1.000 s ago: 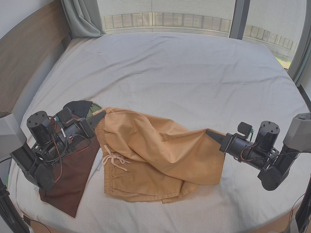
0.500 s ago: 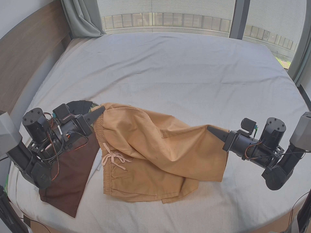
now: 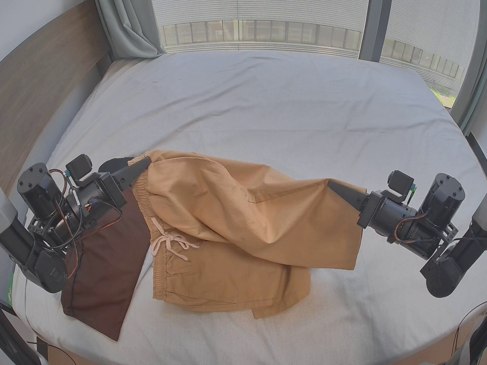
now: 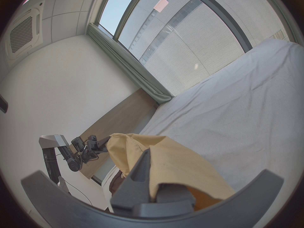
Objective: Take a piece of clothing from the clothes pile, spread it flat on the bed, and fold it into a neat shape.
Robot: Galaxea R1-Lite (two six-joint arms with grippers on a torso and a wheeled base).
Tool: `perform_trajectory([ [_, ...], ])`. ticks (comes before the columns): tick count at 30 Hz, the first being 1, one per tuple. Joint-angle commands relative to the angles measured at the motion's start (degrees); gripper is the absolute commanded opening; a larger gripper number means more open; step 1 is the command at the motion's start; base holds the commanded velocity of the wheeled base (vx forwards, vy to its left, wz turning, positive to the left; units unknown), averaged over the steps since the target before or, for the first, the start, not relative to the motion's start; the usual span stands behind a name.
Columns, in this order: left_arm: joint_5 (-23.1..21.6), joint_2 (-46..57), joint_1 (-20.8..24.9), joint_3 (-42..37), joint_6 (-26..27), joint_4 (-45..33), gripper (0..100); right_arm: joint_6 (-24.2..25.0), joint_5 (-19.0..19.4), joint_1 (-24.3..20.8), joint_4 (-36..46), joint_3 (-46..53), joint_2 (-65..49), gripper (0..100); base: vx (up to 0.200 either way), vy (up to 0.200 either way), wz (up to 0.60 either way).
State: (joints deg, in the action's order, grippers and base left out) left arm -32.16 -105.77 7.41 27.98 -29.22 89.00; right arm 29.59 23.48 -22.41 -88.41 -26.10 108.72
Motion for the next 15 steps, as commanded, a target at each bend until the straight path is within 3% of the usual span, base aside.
perform_trajectory([
  [1,0.0,0.4,-0.3,0.1,0.1,0.0,0,0.0,0.0,0.1,0.0,-0.4,-2.6,0,0.000,0.000,0.00],
  [15,0.0,0.2,-0.9,0.6,0.1,0.0,0,0.0,0.0,1.0,0.0,-1.8,-3.7,0,0.000,0.000,0.00],
])
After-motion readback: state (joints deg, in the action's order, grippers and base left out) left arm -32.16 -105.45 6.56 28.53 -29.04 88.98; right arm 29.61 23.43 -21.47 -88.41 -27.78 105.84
